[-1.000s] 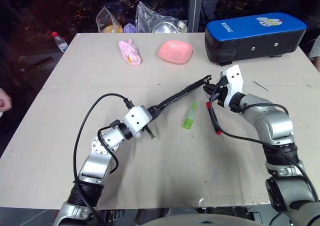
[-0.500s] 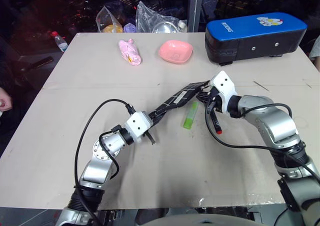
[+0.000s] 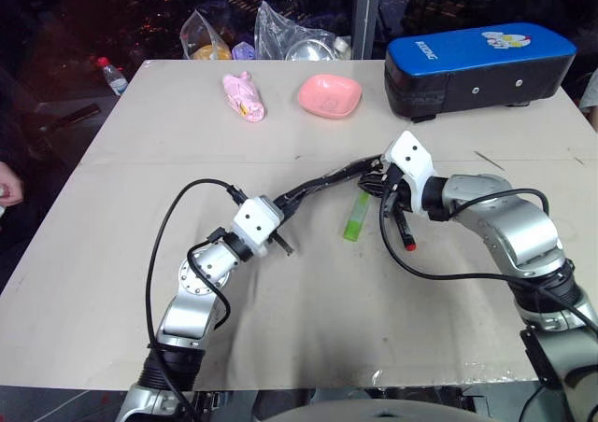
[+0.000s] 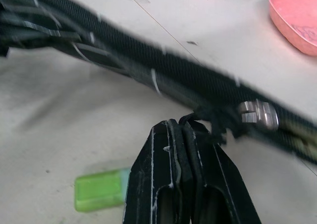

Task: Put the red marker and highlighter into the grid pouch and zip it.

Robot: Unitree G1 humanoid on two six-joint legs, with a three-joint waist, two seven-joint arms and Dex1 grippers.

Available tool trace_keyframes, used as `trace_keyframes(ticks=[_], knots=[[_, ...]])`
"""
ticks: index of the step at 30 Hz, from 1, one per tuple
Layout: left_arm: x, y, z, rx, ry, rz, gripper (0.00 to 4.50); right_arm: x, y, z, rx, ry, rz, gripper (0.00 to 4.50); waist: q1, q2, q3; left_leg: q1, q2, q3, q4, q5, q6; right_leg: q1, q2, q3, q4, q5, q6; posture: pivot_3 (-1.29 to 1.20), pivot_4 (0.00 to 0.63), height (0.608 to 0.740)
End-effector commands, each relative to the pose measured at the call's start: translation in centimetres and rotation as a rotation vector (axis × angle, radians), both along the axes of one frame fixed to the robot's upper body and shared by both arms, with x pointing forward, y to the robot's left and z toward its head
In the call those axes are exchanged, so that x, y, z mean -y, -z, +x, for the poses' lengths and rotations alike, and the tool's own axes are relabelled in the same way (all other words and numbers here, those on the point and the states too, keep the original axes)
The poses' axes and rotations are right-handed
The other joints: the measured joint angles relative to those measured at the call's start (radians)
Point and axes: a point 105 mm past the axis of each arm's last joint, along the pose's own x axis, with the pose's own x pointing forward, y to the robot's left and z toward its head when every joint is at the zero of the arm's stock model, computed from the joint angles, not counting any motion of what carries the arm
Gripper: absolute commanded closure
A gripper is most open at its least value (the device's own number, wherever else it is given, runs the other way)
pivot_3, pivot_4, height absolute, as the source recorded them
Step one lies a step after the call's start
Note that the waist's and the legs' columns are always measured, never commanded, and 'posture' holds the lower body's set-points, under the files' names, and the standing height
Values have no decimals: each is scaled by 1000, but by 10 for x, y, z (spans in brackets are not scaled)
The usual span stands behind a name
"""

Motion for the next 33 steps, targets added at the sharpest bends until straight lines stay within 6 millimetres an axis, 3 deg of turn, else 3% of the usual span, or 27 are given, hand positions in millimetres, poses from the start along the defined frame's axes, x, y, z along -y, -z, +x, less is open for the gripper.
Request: trace_keyframes(ticks=[1, 15, 27, 33], knots=[[6, -13, -1, 67, 8, -6, 4500, -13, -20, -4, 64, -57, 22, 4469, -1, 0, 0, 0, 0, 0, 0, 0, 0, 0, 0, 0, 0, 0, 0, 0, 150, 726], [24, -13, 2, 74, 24, -20, 4500, -53, -22, -24, 60, -191, 53, 4469, 0, 0, 0, -2, 0, -2, 0, 0, 0, -1, 4, -1, 0, 0, 0, 0, 150, 726], [21, -2, -12, 45, 96, 51, 4500, -34, -27, -16, 104, -176, 3, 4469, 0, 0, 0, -2, 0, -2, 1, 0, 0, -1, 0, -2, -1, -1, -1, 0, 150, 726], [22, 7, -18, 55, 171, 171, 4500, -29, -39, -24, 137, -286, -46, 4469, -1, 0, 0, -4, 0, -2, 1, 0, 0, -2, 0, -2, -1, -1, -1, 0, 150, 726]])
